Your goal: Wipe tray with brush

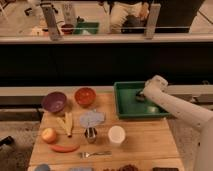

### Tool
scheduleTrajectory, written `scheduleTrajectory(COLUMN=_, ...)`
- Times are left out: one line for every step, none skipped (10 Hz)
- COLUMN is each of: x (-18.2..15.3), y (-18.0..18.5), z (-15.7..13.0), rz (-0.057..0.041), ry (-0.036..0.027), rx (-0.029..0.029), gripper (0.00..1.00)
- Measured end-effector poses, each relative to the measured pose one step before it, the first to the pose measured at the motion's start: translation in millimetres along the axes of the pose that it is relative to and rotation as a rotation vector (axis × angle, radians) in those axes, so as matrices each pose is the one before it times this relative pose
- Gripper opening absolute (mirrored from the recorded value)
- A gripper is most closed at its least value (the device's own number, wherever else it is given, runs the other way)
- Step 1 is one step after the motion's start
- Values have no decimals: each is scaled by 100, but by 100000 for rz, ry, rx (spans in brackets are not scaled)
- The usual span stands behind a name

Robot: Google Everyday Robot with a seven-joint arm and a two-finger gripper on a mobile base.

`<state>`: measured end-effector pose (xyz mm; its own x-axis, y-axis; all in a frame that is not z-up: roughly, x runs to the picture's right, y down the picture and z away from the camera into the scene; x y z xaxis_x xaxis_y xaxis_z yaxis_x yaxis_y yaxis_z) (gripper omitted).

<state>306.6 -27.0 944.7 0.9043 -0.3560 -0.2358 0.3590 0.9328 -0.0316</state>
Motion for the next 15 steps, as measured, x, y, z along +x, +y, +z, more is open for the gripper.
scheduleTrajectory(x=-723, y=-684, z=55, rz=-518, ry=-903, rx=630, gripper=2)
scheduleTrajectory(x=-587, y=-642, z=62, rz=-371, ry=-1126, rx=569, gripper=2)
scheduleTrajectory(x=-169, y=-280, z=61, rz=60, ry=-603, rx=203, gripper=2)
scheduleTrajectory(x=-577, y=-698, z=77, rz=-194, ry=-1143, rx=546, gripper=2)
scheduleTrajectory(x=-667, y=-602, z=41, rz=-202, ry=-1278, rx=483, gripper=2)
scheduleTrajectory(x=-710, y=-302, z=-19, rz=575, ry=-1926, rx=250, gripper=2)
scheduleTrajectory(x=-658, y=-215, z=-263, rz=1168, ry=-2006, rx=100, gripper=2)
scheduleTrajectory(x=-1529, y=-278, z=-222, rz=629, ry=-3097, rx=33, gripper=2)
scheduleTrajectory(x=-1742, y=-205, z=-329, rz=-217, ry=-3007, rx=272, gripper=2)
scheduleTrajectory(x=-1591, y=375, z=-377, rz=322, ry=-2936, rx=-45, gripper=2)
scheduleTrajectory(x=-673, y=487, z=-284, rz=459, ry=-1668, rx=-66, gripper=2)
scheduleTrajectory(x=-907, y=1225, z=-557, rz=673, ry=-2536, rx=-28, gripper=2)
scheduleTrajectory(x=-377, y=1002, z=-448, rz=496, ry=-1210, rx=-22, gripper=2)
scheduleTrajectory(x=120, y=1165, z=-245, rz=795, ry=-515, rx=-452, gripper=2)
scheduleTrajectory(x=213, y=613, z=-144, rz=287, ry=39, rx=-283, gripper=2)
